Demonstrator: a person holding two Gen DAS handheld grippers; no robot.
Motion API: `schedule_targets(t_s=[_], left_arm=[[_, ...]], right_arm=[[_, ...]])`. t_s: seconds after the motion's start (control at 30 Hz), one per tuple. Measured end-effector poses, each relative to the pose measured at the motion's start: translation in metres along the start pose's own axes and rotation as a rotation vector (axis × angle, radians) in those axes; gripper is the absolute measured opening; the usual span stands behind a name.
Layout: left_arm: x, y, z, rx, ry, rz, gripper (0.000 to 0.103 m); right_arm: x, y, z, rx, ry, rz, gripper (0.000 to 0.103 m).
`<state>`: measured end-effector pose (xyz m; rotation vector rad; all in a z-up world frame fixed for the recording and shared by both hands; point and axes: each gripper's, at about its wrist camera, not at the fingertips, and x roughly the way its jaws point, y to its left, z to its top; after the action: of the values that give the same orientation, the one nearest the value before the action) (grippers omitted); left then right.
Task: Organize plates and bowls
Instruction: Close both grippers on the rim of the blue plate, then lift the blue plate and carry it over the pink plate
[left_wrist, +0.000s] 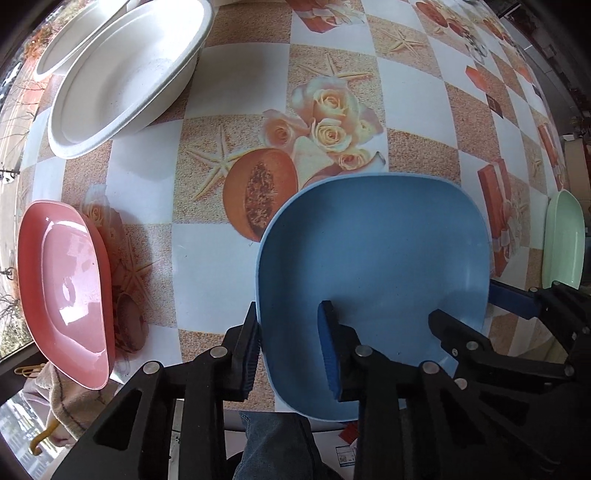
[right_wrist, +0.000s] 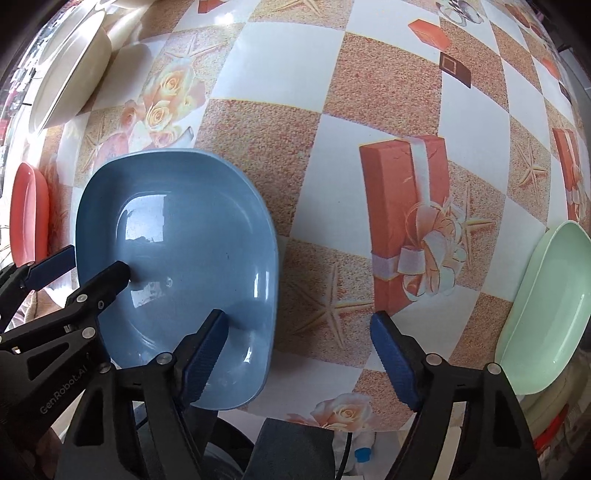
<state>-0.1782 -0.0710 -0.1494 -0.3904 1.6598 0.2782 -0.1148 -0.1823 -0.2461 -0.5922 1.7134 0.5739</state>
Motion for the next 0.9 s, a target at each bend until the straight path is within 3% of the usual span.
schedule_targets(t_s=[0.07,0.1,0.13,0.5,0.9], left_arm=[[0.000,-0.001,0.002,0.011,0.012,0.002,0.032],[0.001,-0.001,0.003,0.018,0.024,0.003,0.032],[0.003,-0.004,0.002,0.024,0.031,0.005,0.032],[-0.009,-0.019,-0.011,0.129,0.025,0.039,0.032],[-0.050,-0.024,0.021,0.166,-0.046,0.034,0.032]], right_arm=[[-0.003,0.005,0.000,-0.009,-0.006,0.024,0.052],[-0.004,0.007,-0.001,-0.005,-0.004,0.060,0.033],[-0.003,0.008,-0.001,0.012,0.007,0.077,0.026],[-0.004,0.010,-0.026,0.088,0.050,0.130,0.026],[-0.028,0.001,-0.027,0.131,-0.014,0.144,0.026]])
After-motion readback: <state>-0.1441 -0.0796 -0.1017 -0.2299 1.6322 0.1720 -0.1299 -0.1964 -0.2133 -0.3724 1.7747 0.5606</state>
